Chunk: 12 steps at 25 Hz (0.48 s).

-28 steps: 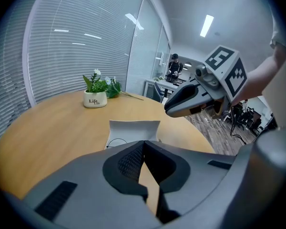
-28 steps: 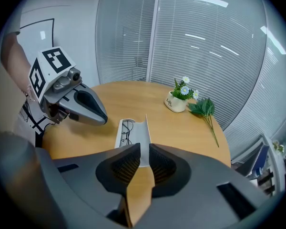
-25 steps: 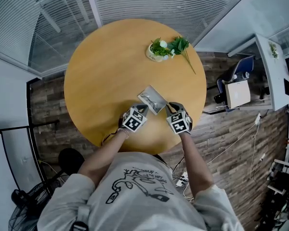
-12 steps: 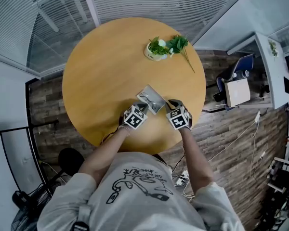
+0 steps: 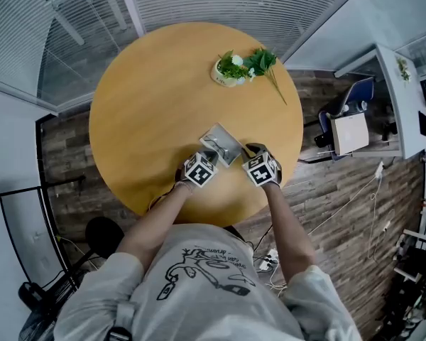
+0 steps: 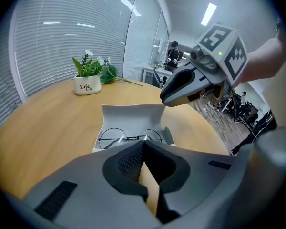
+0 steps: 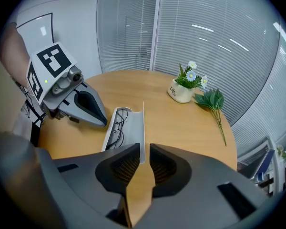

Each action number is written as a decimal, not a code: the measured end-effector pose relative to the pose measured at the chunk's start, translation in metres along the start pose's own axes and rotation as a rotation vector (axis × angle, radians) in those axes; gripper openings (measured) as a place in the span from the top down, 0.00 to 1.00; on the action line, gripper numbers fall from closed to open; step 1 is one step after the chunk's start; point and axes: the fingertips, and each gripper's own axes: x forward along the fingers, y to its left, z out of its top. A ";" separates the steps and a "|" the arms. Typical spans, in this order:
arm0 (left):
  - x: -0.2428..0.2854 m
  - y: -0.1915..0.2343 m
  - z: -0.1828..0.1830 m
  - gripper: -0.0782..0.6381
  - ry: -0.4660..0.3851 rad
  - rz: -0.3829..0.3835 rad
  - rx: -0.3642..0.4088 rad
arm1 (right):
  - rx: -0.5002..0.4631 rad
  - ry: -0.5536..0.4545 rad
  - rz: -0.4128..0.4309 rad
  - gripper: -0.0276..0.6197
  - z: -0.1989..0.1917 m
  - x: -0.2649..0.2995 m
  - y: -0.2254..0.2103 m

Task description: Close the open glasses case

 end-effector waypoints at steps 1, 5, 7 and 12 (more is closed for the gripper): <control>0.002 0.000 -0.001 0.87 0.005 -0.001 0.000 | -0.002 0.006 0.004 0.84 0.000 0.001 0.000; 0.007 0.000 -0.004 0.87 0.023 -0.006 0.004 | -0.011 0.017 0.013 0.84 0.000 0.007 -0.002; 0.009 0.000 -0.004 0.87 0.027 -0.008 0.004 | -0.013 0.022 0.018 0.84 -0.001 0.009 -0.002; 0.015 0.000 -0.008 0.87 0.039 -0.013 0.007 | -0.015 0.042 0.032 0.84 -0.006 0.014 0.000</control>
